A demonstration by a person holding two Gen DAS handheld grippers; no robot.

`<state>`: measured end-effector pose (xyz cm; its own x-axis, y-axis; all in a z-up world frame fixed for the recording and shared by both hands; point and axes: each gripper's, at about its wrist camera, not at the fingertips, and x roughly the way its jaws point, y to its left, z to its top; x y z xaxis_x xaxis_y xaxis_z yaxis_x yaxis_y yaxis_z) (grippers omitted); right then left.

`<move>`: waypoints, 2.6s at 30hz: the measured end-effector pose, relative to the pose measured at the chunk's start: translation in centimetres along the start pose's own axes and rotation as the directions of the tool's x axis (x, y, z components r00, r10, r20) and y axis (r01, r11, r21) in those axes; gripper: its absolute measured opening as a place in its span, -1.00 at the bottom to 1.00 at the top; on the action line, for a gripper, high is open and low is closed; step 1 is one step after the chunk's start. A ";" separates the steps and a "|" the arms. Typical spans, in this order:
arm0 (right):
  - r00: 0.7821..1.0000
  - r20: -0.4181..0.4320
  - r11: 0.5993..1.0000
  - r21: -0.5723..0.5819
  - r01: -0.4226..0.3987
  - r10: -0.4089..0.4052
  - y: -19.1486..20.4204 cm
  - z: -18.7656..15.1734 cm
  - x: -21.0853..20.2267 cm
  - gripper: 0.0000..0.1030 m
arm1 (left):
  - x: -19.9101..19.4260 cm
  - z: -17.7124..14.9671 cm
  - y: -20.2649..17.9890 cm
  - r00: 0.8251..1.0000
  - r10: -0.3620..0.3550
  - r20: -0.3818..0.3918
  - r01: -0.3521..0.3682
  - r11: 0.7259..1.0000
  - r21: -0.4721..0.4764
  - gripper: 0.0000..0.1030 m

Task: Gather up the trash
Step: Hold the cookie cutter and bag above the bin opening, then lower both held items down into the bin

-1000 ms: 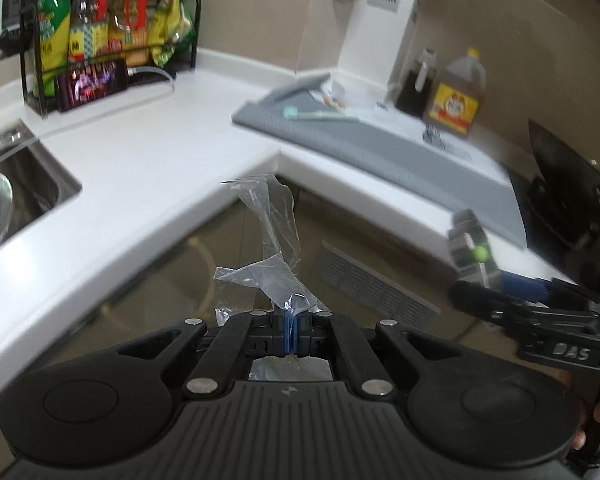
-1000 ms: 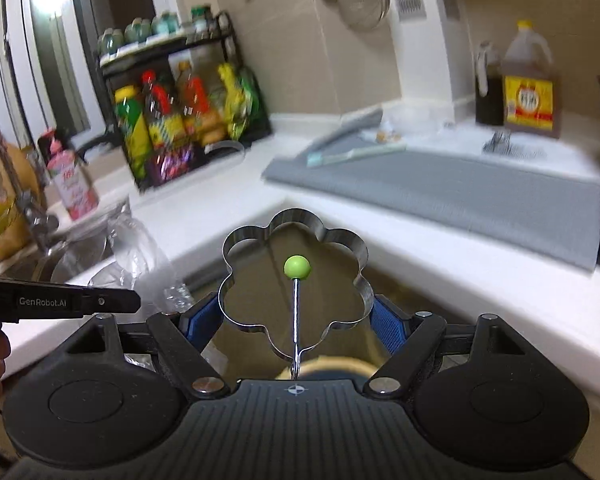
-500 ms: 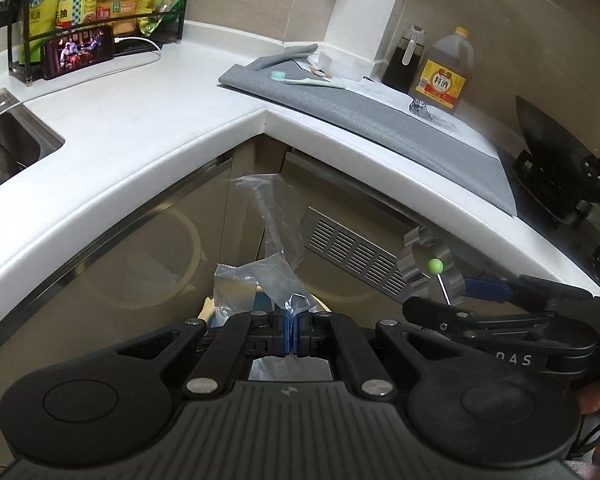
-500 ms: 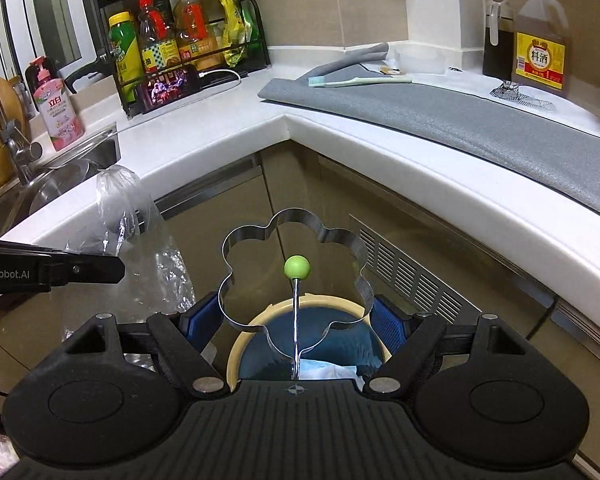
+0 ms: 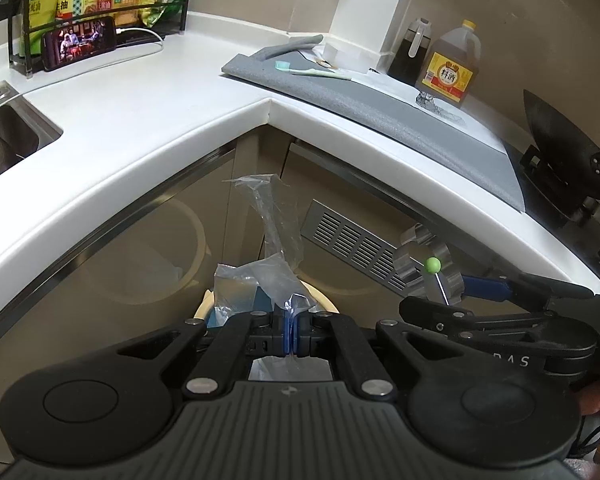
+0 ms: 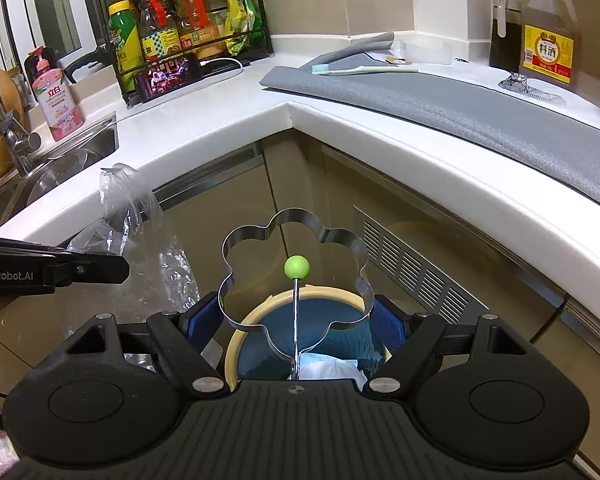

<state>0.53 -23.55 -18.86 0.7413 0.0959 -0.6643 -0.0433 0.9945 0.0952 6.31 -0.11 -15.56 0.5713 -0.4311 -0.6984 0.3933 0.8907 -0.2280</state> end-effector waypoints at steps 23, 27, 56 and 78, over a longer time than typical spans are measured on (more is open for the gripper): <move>1.000 -0.003 1.000 -0.008 -0.002 0.002 0.2 0.1 0.2 0.59 | 0.0 -0.1 0.0 1.000 0.010 0.004 -0.010 1.000 -0.002 -0.98; 1.000 -0.004 1.000 -0.008 -0.002 0.002 0.2 0.1 0.3 0.59 | 0.0 -0.1 0.0 1.000 0.010 0.003 -0.010 1.000 -0.003 -0.98; 1.000 -0.026 1.000 0.001 -0.008 0.008 0.1 -0.1 1.0 0.59 | 0.5 -0.1 0.0 1.000 0.016 -0.014 -0.016 1.000 -0.007 -0.98; 0.999 -0.047 1.000 0.009 0.015 -0.015 -1.7 0.7 3.4 0.59 | 4.3 0.5 1.9 0.993 0.085 -0.077 -0.088 0.996 -0.033 -0.98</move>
<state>3.56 -24.90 -20.79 0.7092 0.0829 -0.7001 -0.0256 0.9954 0.0920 9.88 -0.39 -18.68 0.5457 -0.3411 -0.7654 0.3172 0.9295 -0.1881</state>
